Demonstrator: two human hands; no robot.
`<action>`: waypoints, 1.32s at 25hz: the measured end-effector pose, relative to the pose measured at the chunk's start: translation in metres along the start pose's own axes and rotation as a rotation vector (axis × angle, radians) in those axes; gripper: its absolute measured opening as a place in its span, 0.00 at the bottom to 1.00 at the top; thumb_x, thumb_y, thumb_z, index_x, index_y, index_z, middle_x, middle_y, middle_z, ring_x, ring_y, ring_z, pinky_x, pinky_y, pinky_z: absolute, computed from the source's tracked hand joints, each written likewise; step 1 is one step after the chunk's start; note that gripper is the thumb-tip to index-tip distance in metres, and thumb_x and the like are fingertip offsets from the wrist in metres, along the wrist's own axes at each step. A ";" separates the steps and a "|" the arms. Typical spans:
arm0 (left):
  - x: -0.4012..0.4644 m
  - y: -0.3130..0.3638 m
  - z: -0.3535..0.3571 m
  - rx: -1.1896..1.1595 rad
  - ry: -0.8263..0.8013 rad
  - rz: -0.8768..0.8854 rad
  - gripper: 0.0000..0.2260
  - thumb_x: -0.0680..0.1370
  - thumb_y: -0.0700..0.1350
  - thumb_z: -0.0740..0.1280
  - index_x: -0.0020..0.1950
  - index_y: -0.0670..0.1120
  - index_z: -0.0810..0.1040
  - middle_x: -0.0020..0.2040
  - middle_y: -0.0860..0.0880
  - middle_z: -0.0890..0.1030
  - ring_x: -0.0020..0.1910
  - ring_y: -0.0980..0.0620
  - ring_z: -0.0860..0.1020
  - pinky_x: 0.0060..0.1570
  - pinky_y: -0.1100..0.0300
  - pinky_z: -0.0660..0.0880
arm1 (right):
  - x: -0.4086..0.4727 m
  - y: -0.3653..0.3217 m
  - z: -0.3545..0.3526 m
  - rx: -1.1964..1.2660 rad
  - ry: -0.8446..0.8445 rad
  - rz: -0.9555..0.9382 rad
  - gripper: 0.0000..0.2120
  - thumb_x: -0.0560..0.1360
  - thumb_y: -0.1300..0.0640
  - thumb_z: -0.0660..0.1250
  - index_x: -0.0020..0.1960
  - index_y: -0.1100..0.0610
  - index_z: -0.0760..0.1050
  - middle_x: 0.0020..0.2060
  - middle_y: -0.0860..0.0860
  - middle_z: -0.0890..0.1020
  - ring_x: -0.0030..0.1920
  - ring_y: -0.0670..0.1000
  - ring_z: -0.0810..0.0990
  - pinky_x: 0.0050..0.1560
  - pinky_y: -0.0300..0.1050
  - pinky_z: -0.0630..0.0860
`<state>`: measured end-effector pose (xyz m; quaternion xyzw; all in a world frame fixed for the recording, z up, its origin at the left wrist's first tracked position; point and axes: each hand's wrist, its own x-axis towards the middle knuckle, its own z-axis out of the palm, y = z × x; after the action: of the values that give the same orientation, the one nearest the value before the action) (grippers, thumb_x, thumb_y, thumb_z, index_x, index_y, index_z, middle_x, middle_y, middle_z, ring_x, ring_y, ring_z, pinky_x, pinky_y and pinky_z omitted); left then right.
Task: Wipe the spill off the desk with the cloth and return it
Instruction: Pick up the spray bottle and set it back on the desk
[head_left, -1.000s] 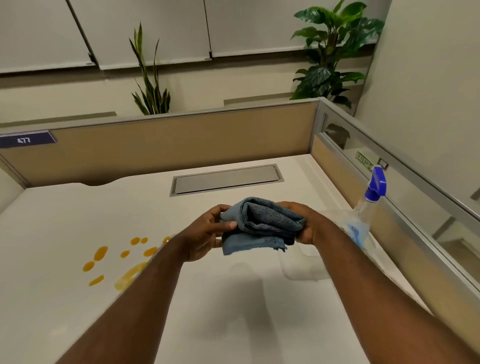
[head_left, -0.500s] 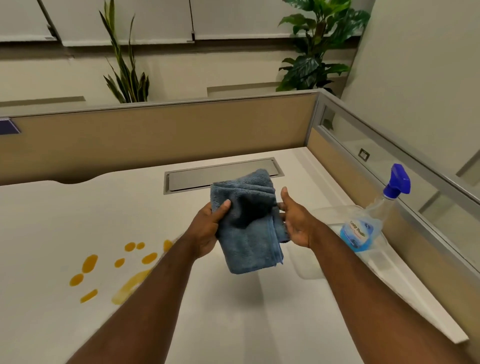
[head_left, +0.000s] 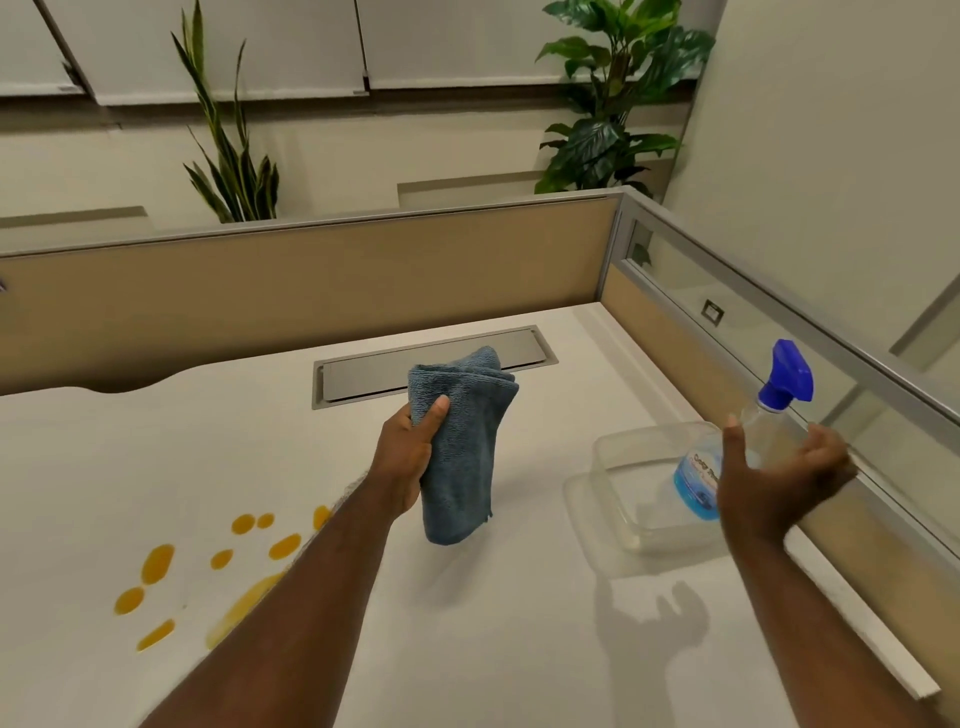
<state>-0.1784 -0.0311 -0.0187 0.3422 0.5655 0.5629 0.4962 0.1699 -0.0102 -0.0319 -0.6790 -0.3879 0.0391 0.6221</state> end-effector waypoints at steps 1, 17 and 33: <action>0.001 0.003 0.001 -0.004 0.007 -0.002 0.09 0.78 0.55 0.66 0.53 0.52 0.79 0.52 0.49 0.84 0.50 0.49 0.83 0.46 0.57 0.80 | 0.014 0.003 0.001 -0.007 -0.006 -0.013 0.37 0.67 0.41 0.74 0.66 0.58 0.63 0.64 0.62 0.68 0.63 0.58 0.70 0.57 0.48 0.73; 0.002 0.041 0.024 -0.118 0.085 0.103 0.14 0.78 0.52 0.67 0.60 0.47 0.79 0.53 0.48 0.85 0.51 0.49 0.84 0.45 0.54 0.81 | 0.091 0.002 0.030 0.266 -0.466 0.003 0.22 0.76 0.45 0.64 0.56 0.64 0.72 0.40 0.62 0.80 0.33 0.37 0.80 0.42 0.42 0.77; -0.004 0.103 0.048 -0.170 0.262 0.362 0.07 0.79 0.49 0.66 0.56 0.50 0.79 0.56 0.46 0.83 0.54 0.47 0.82 0.53 0.49 0.80 | -0.065 -0.150 0.067 0.538 -1.012 -0.116 0.15 0.75 0.46 0.67 0.42 0.59 0.76 0.29 0.58 0.79 0.24 0.49 0.78 0.27 0.37 0.76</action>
<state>-0.1495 -0.0073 0.0884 0.3189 0.5050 0.7280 0.3366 0.0167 -0.0043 0.0561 -0.3711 -0.6501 0.4223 0.5112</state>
